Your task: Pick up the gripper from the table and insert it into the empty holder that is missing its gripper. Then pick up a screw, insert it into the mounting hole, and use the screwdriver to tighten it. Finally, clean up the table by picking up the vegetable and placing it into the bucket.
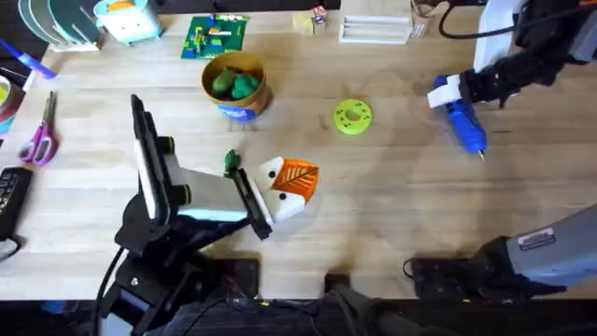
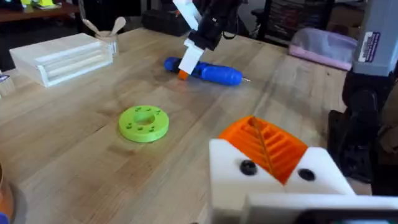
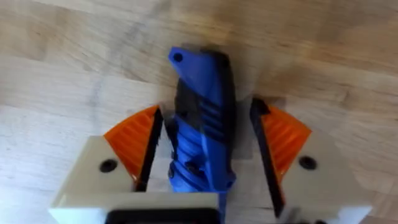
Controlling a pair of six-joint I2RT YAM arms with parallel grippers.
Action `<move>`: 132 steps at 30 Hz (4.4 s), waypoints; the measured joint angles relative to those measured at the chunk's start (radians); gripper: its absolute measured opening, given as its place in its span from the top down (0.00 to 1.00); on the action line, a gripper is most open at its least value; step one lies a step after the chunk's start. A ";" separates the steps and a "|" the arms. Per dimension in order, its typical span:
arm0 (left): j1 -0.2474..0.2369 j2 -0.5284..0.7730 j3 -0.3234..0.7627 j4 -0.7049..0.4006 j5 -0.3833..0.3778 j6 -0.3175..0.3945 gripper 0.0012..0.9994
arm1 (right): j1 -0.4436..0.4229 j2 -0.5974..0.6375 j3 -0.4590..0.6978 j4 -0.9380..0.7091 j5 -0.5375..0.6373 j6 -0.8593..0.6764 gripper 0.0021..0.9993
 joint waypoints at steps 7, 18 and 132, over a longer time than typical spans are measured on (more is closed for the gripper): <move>0.000 0.000 0.000 0.000 0.000 0.000 0.99 | 0.000 0.000 0.000 0.003 0.009 0.002 0.34; 0.000 0.000 0.000 0.000 0.000 0.000 0.99 | 0.000 0.000 0.000 0.043 0.030 0.011 0.98; 0.000 0.000 0.000 0.000 0.000 0.000 0.99 | 1.081 -0.716 -0.572 1.502 -0.284 0.544 0.98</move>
